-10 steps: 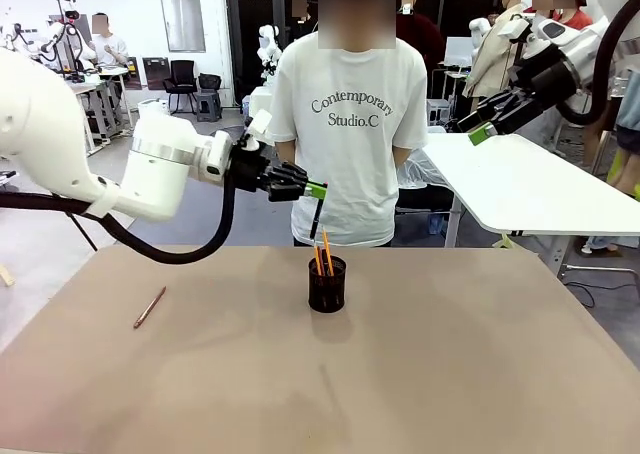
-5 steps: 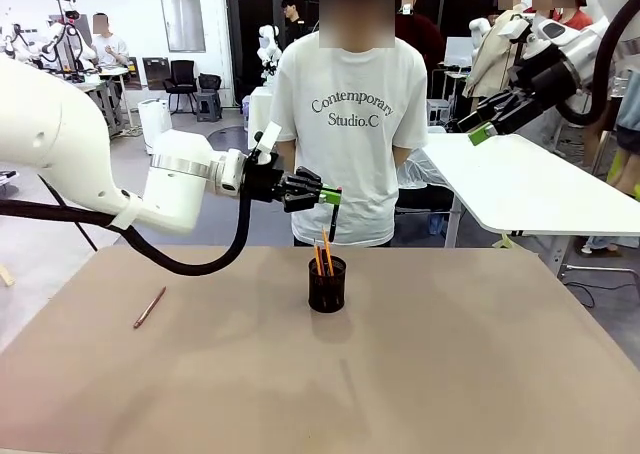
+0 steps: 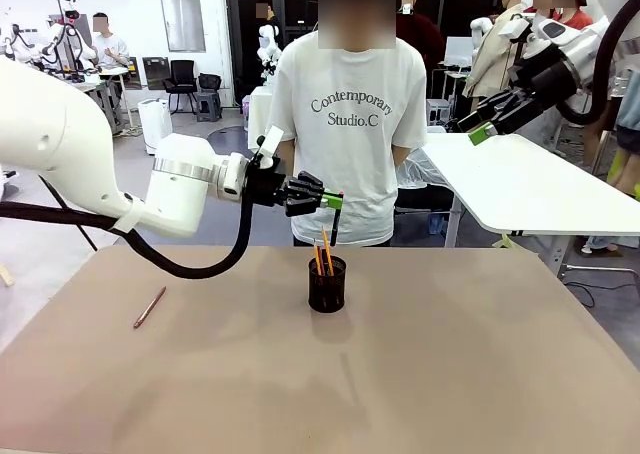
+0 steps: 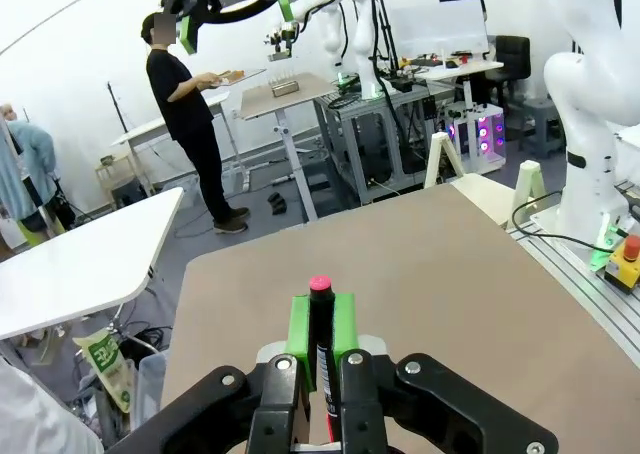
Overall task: Place the pens into the pen holder.
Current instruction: Pick up a writing instrument from the table and place it into the Pen holder.
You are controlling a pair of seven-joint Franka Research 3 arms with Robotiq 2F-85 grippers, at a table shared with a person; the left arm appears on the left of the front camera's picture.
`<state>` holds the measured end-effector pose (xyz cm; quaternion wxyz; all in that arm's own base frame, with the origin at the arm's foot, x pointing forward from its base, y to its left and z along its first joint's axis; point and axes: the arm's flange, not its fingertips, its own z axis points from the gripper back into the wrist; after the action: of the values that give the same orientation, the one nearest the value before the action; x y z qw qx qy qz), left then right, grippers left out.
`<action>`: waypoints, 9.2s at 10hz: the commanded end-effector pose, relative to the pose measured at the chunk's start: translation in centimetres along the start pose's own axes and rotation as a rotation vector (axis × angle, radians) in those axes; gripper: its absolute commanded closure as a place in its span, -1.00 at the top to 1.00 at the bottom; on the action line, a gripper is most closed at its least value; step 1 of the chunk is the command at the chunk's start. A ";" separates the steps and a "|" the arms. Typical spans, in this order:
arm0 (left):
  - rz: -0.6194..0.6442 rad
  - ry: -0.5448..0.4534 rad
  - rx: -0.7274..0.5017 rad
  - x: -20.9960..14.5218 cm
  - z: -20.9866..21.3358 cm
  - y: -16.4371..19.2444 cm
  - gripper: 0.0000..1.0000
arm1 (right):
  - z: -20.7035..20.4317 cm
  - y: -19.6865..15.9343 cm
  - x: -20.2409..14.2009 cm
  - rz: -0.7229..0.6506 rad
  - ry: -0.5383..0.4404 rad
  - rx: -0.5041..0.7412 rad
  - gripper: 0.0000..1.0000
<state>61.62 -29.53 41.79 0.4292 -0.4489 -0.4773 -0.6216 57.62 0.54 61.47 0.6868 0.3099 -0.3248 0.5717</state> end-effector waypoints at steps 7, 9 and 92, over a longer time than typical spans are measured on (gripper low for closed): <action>0.035 -0.099 -0.026 -5.0 0.7 1.5 0.07 | 0.1 0.0 0.1 0.003 0.001 0.003 1.00; 0.029 -0.118 -0.021 -4.9 0.7 1.5 0.87 | 0.1 0.0 0.1 0.003 0.001 0.003 1.00; 1.257 1.339 0.979 -12.8 22.0 -5.8 -1.00 | 0.1 0.0 0.1 0.003 0.001 0.003 1.00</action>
<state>62.13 -5.85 31.21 0.9866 0.0251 -0.0318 -0.1580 57.62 0.52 61.48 0.6867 0.3101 -0.3246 0.5717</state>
